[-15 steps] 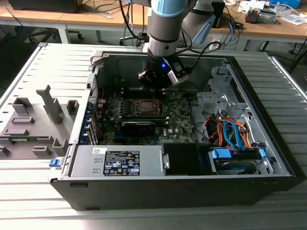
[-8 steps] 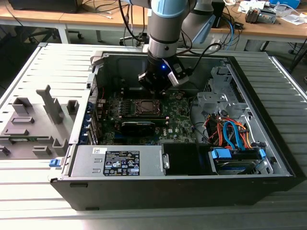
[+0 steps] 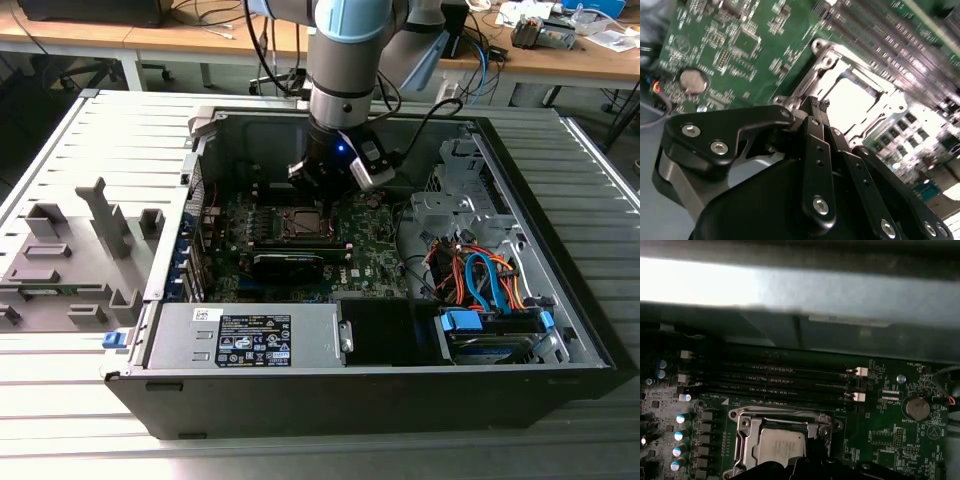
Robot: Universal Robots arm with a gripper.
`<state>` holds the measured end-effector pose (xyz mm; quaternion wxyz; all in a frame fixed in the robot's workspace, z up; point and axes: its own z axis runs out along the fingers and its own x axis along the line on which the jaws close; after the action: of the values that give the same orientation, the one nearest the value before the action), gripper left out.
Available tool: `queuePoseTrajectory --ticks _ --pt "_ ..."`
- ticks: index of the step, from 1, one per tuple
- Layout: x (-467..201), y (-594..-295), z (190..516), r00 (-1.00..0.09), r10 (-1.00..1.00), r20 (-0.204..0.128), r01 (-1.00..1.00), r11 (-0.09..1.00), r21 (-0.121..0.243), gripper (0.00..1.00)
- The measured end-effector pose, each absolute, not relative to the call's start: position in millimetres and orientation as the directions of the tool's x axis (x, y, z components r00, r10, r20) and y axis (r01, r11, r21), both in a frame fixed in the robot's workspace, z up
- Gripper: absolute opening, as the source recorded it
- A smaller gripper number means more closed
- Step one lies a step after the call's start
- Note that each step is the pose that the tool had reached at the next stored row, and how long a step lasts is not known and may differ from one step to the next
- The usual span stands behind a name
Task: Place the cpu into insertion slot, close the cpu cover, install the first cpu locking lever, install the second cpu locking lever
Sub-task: 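Install the first cpu locking lever, then install the second cpu locking lever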
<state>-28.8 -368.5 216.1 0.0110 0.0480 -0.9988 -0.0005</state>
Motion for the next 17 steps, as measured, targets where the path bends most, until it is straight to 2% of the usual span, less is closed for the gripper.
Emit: queuePoseTrajectory --ticks 3,13,17 --pt "-29 -382 214 -0.995 -0.096 0.022 -0.096 0.995 0.000 0.11" --pt "-19 -384 214 -0.995 -0.095 0.023 -0.095 0.995 0.000 0.11" --pt "-19 -395 214 -0.995 -0.093 0.024 -0.093 0.996 0.000 0.11"
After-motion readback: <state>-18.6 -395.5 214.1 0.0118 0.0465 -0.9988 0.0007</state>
